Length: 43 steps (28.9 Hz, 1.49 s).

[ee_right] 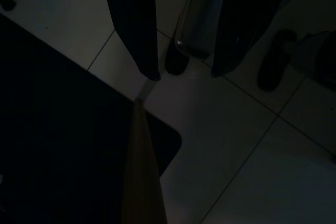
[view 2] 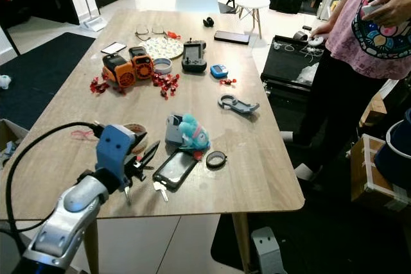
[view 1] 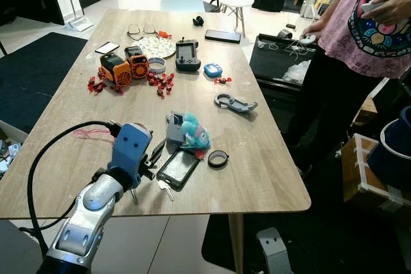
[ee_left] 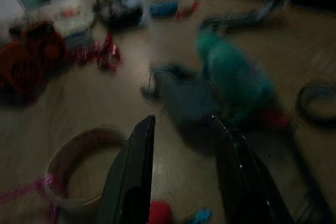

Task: Hang keys on a hook

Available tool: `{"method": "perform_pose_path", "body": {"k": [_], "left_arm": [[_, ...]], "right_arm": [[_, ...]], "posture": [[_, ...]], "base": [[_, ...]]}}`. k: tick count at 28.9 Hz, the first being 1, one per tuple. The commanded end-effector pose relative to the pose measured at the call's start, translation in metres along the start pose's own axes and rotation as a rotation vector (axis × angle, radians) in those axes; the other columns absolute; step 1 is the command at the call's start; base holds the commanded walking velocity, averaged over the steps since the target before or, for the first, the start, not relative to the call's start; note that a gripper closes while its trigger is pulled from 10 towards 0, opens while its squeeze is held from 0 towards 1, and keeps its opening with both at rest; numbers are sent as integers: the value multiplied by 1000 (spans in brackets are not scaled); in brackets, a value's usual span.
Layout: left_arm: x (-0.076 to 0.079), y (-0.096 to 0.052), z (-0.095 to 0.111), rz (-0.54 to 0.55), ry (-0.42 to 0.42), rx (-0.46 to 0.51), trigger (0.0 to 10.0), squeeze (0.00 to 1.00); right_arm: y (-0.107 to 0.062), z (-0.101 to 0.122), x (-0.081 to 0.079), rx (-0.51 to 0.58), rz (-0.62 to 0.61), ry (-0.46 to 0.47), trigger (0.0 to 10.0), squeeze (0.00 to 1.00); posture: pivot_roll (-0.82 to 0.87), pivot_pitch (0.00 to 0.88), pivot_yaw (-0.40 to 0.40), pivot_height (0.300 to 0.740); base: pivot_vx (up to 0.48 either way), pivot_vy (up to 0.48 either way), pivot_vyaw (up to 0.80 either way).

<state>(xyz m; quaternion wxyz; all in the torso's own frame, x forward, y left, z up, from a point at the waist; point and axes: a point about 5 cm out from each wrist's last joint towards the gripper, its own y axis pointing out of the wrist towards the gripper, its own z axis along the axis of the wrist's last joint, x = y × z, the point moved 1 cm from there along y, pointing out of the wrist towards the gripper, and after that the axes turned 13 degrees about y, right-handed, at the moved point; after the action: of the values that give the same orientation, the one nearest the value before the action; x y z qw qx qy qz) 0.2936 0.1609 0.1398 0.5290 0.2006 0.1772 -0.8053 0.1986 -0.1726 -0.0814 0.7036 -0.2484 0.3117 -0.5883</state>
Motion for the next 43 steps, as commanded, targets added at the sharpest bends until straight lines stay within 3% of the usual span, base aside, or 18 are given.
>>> {"method": "perform_pose_path", "body": {"k": [1,3,4,5,6,7,8,9,10,24,25,30,31,34,35,37,38,43], "left_arm": [[1,-4,-18,7,14,-126,10000,145],[1,-4,-18,7,14,-126,10000,145],[1,-5,-24,26,3,-180,10000,773],[1,-5,-24,26,3,-180,10000,773],[2,-8,-27,36,-6,-207,10000,1000],[2,-8,-27,36,-6,-207,10000,1000],[1,-11,-29,42,-14,-222,10000,910],[1,-11,-29,42,-14,-222,10000,910],[1,-17,-32,43,-31,-234,10000,0],[-4,-33,-42,71,-66,-283,9725,0],[-6,-37,-44,86,-74,-302,0,0],[-6,-37,-44,86,-74,-302,0,0],[-6,-38,-44,92,-73,-317,10000,0],[-6,-38,-44,92,-73,-317,10000,0],[-6,-38,-44,94,-72,-329,3294,0],[-6,-38,-44,94,-72,-329,3294,0],[-5,-38,-44,93,-63,-340,10000,0],[-3,-37,-44,89,-59,-345,10000,0]], "right_arm": [[-1,-4,1,-16,-3,-2,10000,0],[-1,-4,1,-16,-3,-2,10000,0],[-1,-4,1,-16,-2,-2,10000,0],[-1,-4,1,-16,-2,-2,10000,0],[-1,-3,1,-15,-2,-2,10000,0],[-1,-3,1,-15,-2,-2,10000,0],[-1,-3,1,-14,-3,-2,10000,0],[-1,-3,1,-14,-3,-2,10000,0],[-1,-3,1,-15,-4,-2,10000,0],[-1,-4,1,-16,-2,-2,10000,0],[-1,-3,0,-16,1,-4,10000,0],[-1,-3,0,-16,1,-4,10000,0],[-1,-3,0,-15,1,-5,10000,0],[-1,-3,0,-15,1,-5,10000,0],[-1,-3,0,-15,1,-5,10000,0],[-1,-3,0,-15,1,-5,10000,0],[-1,-3,1,-15,0,-6,10000,0],[-1,-4,1,-15,-1,-6,10000,0]], "posture": [[72,73,-59,740],[72,73,-59,740],[71,73,-59,740],[71,73,-59,740],[70,74,-57,740],[70,74,-57,740],[70,74,-57,740],[70,74,-57,740],[72,75,-59,740],[77,75,-60,740],[79,75,-62,740],[79,75,-62,740],[77,75,-61,740],[77,75,-61,740],[75,73,-61,740],[75,73,-61,740],[75,72,-61,740],[75,70,-61,740]], "base": [[0,0,0],[0,0,0],[0,0,0],[0,0,0],[0,0,0],[0,0,0],[0,0,0],[0,0,0],[0,0,0],[0,0,0],[0,0,0],[0,0,0],[0,0,0],[0,0,0],[0,0,0],[0,0,0],[0,0,0],[0,0,0]]}}
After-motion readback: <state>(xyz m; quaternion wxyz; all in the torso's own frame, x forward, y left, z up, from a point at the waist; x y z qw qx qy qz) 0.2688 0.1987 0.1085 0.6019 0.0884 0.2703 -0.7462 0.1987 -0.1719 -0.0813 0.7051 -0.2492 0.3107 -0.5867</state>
